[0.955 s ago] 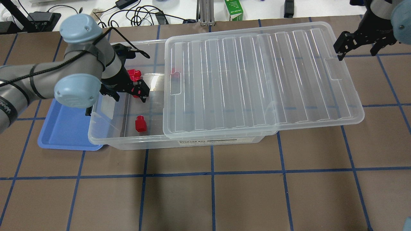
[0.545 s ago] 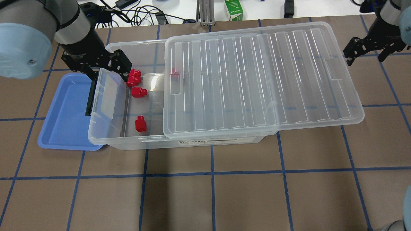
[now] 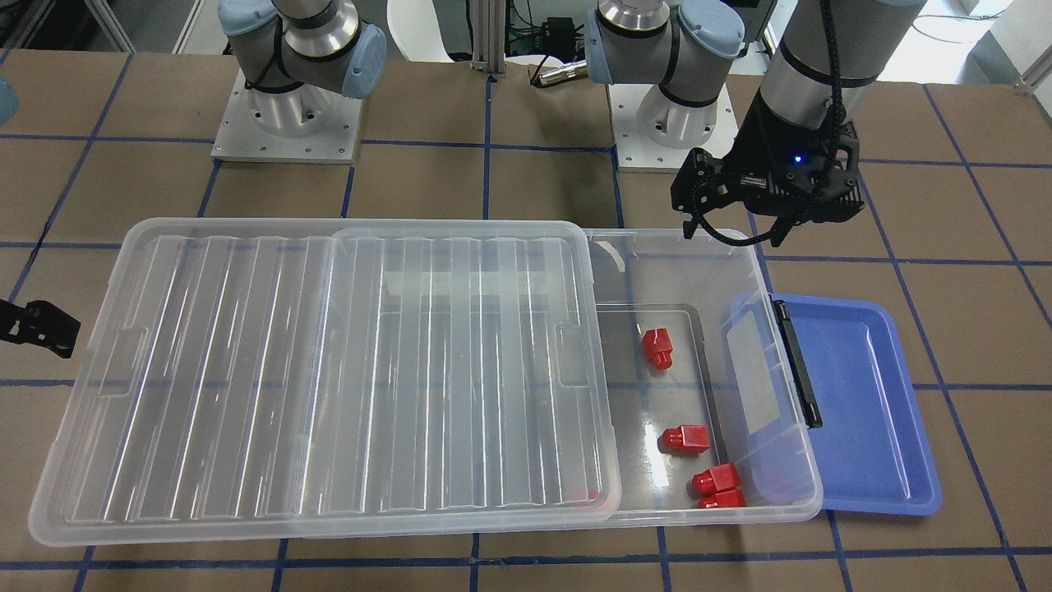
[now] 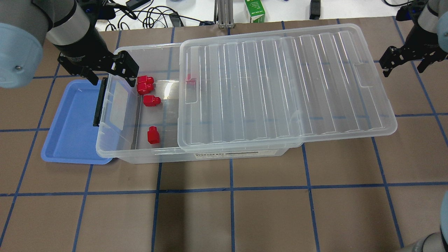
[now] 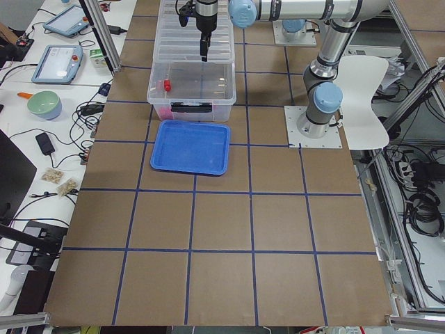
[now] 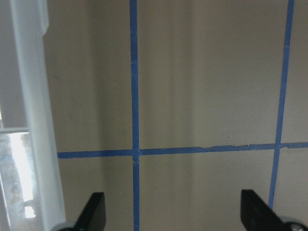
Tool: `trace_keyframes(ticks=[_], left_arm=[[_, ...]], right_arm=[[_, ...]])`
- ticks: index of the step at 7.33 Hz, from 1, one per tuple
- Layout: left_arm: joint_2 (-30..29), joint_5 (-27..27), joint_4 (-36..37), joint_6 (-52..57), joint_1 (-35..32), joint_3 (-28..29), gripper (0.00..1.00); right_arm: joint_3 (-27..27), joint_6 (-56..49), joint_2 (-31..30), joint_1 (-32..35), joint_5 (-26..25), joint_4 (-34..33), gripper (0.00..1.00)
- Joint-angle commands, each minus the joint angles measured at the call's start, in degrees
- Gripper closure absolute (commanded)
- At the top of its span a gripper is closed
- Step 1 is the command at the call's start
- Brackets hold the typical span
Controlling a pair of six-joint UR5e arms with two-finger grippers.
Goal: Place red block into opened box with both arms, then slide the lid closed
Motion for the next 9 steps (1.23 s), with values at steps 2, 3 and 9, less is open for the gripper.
trace_keyframes(ticks=[2,3,9], left_arm=[[-0.43,-0.02,0.06,0.00,0.08,0.11,0.00],[-0.34,-0.02,0.06,0.00,0.08,0.11,0.00],[-0.43,-0.02,0.06,0.00,0.08,0.02,0.00]], right_arm=[[0.55,0.49,-0.27,0.46,0.62,1.01,0.00],[0.55,0.41,-0.18,0.55,0.71,1.27,0.00],[3.01,4.08,-0.97,4.05,2.56,1.01,0.00]])
